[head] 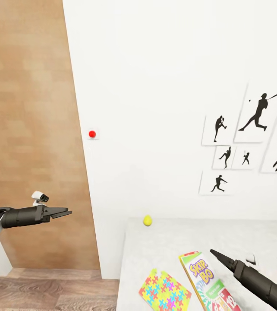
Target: Put all the toys in the child's room - the three board games (two on the bed and one on the table), the two jigsaw puzzles on the table, and the tennis ball on the table - inside the toy box on the table in the child's room.
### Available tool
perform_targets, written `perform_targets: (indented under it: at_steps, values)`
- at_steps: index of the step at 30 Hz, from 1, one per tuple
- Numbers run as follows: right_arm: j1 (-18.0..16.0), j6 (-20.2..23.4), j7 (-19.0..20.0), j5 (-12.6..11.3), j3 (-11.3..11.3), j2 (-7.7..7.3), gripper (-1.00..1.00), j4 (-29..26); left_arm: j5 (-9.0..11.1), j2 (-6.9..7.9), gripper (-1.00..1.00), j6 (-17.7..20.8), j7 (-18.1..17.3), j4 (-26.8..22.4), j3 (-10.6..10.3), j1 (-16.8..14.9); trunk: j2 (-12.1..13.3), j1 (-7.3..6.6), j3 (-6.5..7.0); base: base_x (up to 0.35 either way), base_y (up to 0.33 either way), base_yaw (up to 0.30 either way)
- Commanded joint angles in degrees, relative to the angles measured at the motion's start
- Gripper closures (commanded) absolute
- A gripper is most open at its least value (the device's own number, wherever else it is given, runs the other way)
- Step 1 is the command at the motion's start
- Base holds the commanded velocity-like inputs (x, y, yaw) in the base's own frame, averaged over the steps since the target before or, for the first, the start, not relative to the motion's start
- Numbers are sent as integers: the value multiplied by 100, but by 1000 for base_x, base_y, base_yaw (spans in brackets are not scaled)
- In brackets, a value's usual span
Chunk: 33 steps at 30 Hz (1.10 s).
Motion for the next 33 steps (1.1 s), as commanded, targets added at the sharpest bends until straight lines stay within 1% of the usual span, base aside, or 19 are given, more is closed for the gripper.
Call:
perform_targets:
  at_steps: [1,4,5,8,11,14,15,16,21,26,29,33]
  values:
    - [-156,83,-284,-26,109,6,-100,0,8,1,-100,61,-16,0,-8,-1,-4,2,-10,0,0,0]
    - [-451,254,-750,-34,340,12,-100,6,2,0,-100,61,-16,1,-10,-1,-4,2,-38,0,2,0]
    - [-666,443,-1084,-34,516,14,-100,25,-1,-1,-100,61,-16,2,-10,-1,-4,2,-48,0,44,0]
    - [-1005,728,-1608,-34,760,32,-100,83,-3,-5,-100,61,-16,2,-11,-1,-4,2,-76,0,97,0]
    - [-1328,942,-2137,-34,946,69,-100,191,-4,-8,-100,61,-16,1,-11,-1,-4,2,-104,0,160,0]
    - [-1609,1066,-2640,-39,1066,124,-100,360,-9,-10,-100,61,-16,0,-11,-1,-4,2,-132,0,134,0]
    - [-1774,1122,-2939,-40,1115,183,-100,505,-8,-10,-100,61,-16,1,-11,-1,-4,2,-141,0,69,0]
    - [-1774,1122,-2939,-40,1115,183,-100,505,-8,-10,-100,61,-16,1,-11,-1,-4,2,-151,0,69,0]
    - [-2109,1191,-3496,-37,1176,362,-100,916,-9,-11,-100,61,-16,2,-11,-1,-4,2,-198,0,37,0]
    - [-2287,1209,-3811,-21,1204,502,-100,1262,-13,-8,-100,61,-16,1,-11,-1,-4,2,-244,0,30,0]
    - [-2332,1213,-3937,-16,1241,544,-100,1374,-14,-9,-100,61,-16,1,-11,-1,-4,2,-272,0,96,0]
    - [-2363,1208,-4068,-9,1331,566,-100,1459,-14,-10,-100,61,-16,1,-11,-1,-4,2,-310,0,68,0]
